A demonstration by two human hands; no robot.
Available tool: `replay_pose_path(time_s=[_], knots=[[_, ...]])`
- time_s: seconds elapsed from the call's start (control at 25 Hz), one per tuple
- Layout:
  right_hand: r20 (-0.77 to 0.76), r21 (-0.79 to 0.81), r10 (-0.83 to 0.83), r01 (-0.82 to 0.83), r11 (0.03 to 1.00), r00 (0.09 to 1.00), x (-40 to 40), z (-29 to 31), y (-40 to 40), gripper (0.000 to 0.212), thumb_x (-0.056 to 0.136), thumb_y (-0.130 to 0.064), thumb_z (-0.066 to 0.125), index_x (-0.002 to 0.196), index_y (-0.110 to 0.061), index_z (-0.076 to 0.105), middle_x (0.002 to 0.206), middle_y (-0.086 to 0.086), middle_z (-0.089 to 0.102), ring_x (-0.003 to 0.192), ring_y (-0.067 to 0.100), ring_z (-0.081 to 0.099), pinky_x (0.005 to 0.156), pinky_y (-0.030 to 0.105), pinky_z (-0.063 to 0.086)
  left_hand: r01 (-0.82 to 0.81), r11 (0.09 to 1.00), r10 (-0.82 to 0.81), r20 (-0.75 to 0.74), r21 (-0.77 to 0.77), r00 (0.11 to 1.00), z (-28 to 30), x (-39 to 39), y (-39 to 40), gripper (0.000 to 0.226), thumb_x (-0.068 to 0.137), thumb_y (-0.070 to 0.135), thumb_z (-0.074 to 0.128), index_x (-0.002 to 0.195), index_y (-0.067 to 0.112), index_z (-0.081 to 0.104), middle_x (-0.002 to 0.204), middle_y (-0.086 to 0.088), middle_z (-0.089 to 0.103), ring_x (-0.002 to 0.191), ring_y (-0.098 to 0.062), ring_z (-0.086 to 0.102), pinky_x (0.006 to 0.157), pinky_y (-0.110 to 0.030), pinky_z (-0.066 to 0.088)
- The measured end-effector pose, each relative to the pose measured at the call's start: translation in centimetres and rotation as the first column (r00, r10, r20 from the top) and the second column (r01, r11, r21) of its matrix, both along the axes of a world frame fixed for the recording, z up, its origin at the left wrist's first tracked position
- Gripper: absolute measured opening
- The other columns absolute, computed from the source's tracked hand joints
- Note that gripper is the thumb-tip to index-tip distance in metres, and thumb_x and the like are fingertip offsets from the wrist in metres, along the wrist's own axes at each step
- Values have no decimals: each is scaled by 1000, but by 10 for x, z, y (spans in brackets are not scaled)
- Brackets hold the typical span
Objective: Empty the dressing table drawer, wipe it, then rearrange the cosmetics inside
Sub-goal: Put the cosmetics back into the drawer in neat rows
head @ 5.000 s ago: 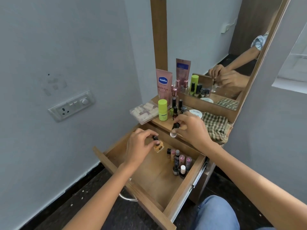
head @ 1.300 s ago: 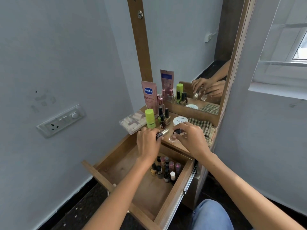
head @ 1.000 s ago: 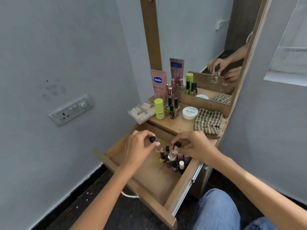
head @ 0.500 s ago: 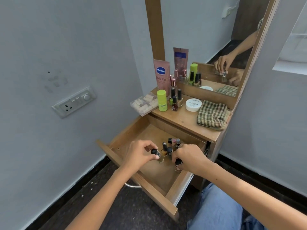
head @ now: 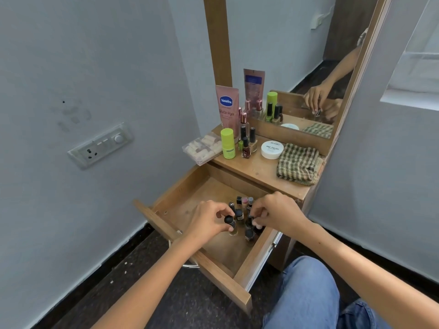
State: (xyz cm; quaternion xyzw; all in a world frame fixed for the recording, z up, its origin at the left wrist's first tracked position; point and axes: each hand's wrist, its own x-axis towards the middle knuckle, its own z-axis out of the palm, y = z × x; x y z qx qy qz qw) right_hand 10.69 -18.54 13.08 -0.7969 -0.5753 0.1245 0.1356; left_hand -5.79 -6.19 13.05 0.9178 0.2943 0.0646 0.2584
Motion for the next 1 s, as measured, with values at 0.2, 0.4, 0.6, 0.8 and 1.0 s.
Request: replay_pose_path(time_s=[0.2, 0.4, 0.6, 0.8, 1.0], knots=[[-84, 124, -82, 92, 988, 993, 11, -4, -11, 9, 81, -29, 71, 90, -28, 74, 87, -14, 72, 75, 1, 66, 71, 29, 57, 32, 999, -31, -37, 4, 999, -7, 14, -4, 34, 66, 26, 85, 97, 29, 72, 94, 12, 68, 85, -1, 54, 68, -10, 30], [-111, 164, -94, 112, 980, 989, 12, -7, -16, 10, 81, -29, 72, 91, -30, 74, 86, -15, 72, 76, 0, 66, 72, 29, 56, 72, 997, -73, -71, -16, 995, -14, 19, -5, 33, 68, 22, 83, 99, 26, 72, 85, 14, 59, 85, -3, 50, 71, -13, 37], [-111, 205, -98, 119, 972, 989, 11, -4, -15, 7, 81, -26, 72, 88, -28, 74, 83, -12, 72, 77, 2, 64, 70, 28, 55, 115, 993, -115, -78, -14, 990, -21, 24, -4, 31, 68, 19, 83, 97, 27, 73, 84, 14, 58, 83, -4, 54, 72, -19, 42], [-129, 217, -114, 140, 966, 985, 13, -7, -12, 9, 82, -23, 70, 89, -27, 75, 83, -11, 72, 77, 3, 64, 71, 29, 56, 167, 985, -164, -85, 36, 983, -27, 25, -4, 34, 70, 18, 82, 101, 28, 73, 96, 7, 69, 80, -4, 54, 72, -17, 39], [-148, 233, -110, 143, 962, 983, 14, -9, -11, 9, 82, -22, 69, 88, -27, 75, 83, -10, 72, 76, 3, 65, 72, 32, 57, 187, 981, -179, -117, 57, 977, -30, 27, -1, 49, 69, 21, 83, 114, 32, 68, 105, 8, 69, 93, -8, 61, 82, -27, 49]])
